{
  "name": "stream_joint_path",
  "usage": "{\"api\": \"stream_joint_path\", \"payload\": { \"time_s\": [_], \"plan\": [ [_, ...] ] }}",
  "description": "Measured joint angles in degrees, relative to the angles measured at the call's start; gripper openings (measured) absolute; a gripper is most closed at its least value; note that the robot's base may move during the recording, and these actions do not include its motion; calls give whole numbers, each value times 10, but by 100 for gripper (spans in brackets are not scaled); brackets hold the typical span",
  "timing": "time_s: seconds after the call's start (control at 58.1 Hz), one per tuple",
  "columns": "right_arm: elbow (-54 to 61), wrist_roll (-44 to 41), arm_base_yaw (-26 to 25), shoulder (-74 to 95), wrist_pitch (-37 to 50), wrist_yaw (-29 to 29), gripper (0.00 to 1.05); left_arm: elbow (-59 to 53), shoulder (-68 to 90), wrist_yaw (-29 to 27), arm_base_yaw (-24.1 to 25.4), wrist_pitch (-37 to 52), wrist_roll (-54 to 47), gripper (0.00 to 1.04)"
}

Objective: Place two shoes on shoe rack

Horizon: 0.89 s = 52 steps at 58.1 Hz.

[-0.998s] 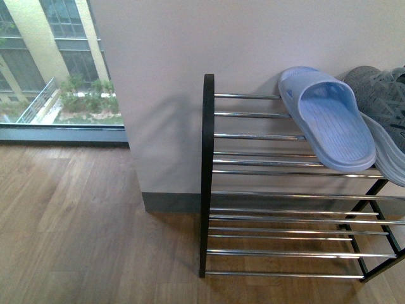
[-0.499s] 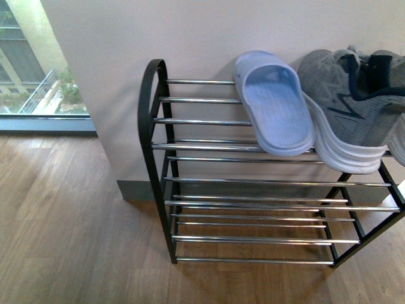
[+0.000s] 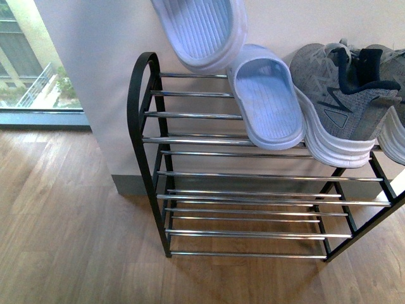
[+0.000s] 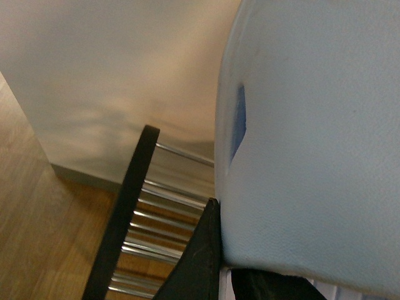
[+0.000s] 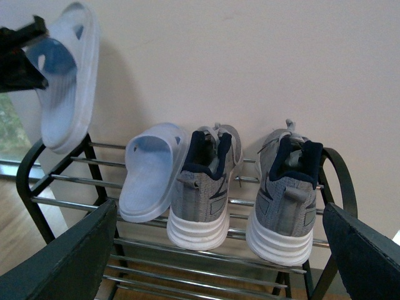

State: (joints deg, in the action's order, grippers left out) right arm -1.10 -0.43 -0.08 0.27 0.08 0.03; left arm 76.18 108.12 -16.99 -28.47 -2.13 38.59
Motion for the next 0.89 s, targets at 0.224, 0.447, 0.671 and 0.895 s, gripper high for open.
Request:
{"api": "stream_joint_path", "payload": {
  "time_s": [0.224,0.447,0.671,0.895],
  "plan": [
    [0,0,0,0,0,0,95,91,88,-9,0,-141,27,2],
    [0,0,0,0,0,0,95,177,183,34,-9,-216,-7,2],
    [0,0,0,0,0,0,95,203,220,9,-6,-239,-76,2],
    [0,0,0,0,0,0,95,207,221,-3,-3,-246,-125,2]
  ]
}}
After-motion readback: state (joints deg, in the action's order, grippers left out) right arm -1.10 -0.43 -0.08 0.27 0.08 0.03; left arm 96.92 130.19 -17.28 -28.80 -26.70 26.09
